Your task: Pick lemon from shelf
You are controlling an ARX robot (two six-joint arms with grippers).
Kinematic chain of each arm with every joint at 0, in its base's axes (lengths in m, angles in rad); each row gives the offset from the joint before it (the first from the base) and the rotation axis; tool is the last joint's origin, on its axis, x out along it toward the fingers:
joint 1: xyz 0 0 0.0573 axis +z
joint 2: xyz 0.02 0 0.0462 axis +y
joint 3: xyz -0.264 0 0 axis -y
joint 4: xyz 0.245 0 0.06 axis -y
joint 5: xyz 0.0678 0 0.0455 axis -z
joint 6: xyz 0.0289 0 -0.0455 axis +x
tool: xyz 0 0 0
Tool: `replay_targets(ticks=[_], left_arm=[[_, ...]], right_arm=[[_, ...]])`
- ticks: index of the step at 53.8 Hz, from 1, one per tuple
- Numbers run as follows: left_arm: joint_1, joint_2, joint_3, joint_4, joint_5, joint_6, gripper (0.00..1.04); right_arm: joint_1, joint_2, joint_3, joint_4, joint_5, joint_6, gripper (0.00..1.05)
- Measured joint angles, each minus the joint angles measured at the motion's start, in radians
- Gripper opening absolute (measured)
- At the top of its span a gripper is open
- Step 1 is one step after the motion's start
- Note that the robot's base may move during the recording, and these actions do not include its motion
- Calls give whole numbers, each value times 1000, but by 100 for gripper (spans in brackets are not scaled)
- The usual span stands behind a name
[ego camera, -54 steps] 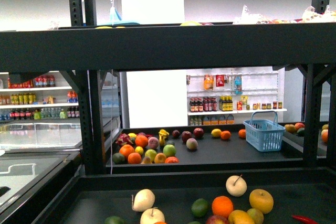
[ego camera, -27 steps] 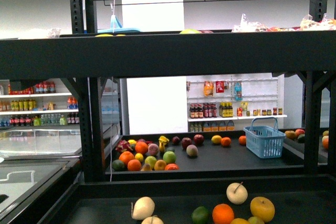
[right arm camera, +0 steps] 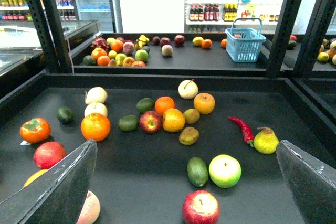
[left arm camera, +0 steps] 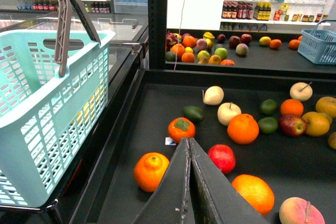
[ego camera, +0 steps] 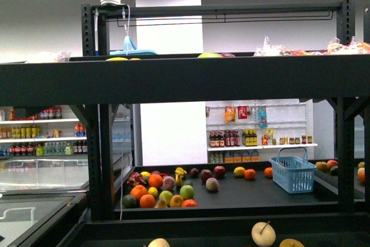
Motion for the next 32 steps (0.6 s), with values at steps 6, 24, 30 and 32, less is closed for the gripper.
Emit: replay_targets(ticks=[6, 24, 30, 32], left_arm=[[0, -4, 0, 0, 0, 0, 3], [0, -4, 0, 0, 0, 0, 43], [0, -4, 0, 0, 1, 0, 64], [0, -4, 0, 0, 1, 0, 72]], right_arm=[[0, 0, 0, 0, 0, 0, 102], [0, 0, 0, 0, 0, 0, 102], [0, 0, 0, 0, 0, 0, 102], [0, 0, 0, 0, 0, 0, 102]])
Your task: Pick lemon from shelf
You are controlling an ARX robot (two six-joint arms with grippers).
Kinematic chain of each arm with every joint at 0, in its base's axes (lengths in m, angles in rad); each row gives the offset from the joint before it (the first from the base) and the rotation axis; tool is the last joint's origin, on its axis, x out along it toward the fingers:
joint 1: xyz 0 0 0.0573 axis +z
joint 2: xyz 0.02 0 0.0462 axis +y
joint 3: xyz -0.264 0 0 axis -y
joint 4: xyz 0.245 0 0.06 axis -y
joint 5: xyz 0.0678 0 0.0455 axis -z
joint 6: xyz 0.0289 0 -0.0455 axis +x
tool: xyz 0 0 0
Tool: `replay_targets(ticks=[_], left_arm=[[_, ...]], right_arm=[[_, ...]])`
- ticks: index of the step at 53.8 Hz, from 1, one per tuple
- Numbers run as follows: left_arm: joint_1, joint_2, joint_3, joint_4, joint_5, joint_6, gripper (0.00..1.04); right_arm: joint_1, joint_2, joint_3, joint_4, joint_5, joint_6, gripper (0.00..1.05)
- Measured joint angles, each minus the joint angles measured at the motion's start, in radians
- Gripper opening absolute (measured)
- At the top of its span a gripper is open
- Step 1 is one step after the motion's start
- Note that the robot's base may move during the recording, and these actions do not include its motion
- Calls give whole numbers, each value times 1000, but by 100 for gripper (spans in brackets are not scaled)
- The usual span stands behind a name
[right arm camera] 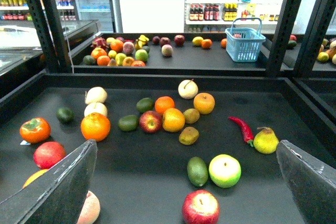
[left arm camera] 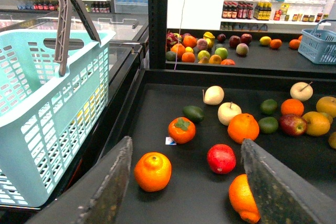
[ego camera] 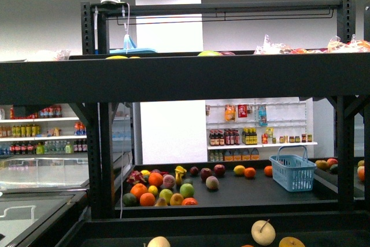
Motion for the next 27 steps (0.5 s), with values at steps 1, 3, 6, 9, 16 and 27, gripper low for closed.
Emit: replay_targets(ticks=[1, 3, 6, 9, 16, 27], left_arm=[[0, 0, 0, 0, 0, 0, 75], [0, 0, 0, 0, 0, 0, 80], [0, 0, 0, 0, 0, 0, 91], [0, 0, 0, 0, 0, 0, 98], [0, 0, 0, 0, 0, 2, 97], [0, 0, 0, 0, 0, 2, 97]], right_arm=[[0, 0, 0, 0, 0, 0, 102], [0, 0, 0, 0, 0, 0, 102], [0, 0, 0, 0, 0, 0, 102], [0, 0, 0, 0, 0, 0, 102], [0, 0, 0, 0, 0, 0, 102], [0, 0, 0, 0, 0, 0, 102]])
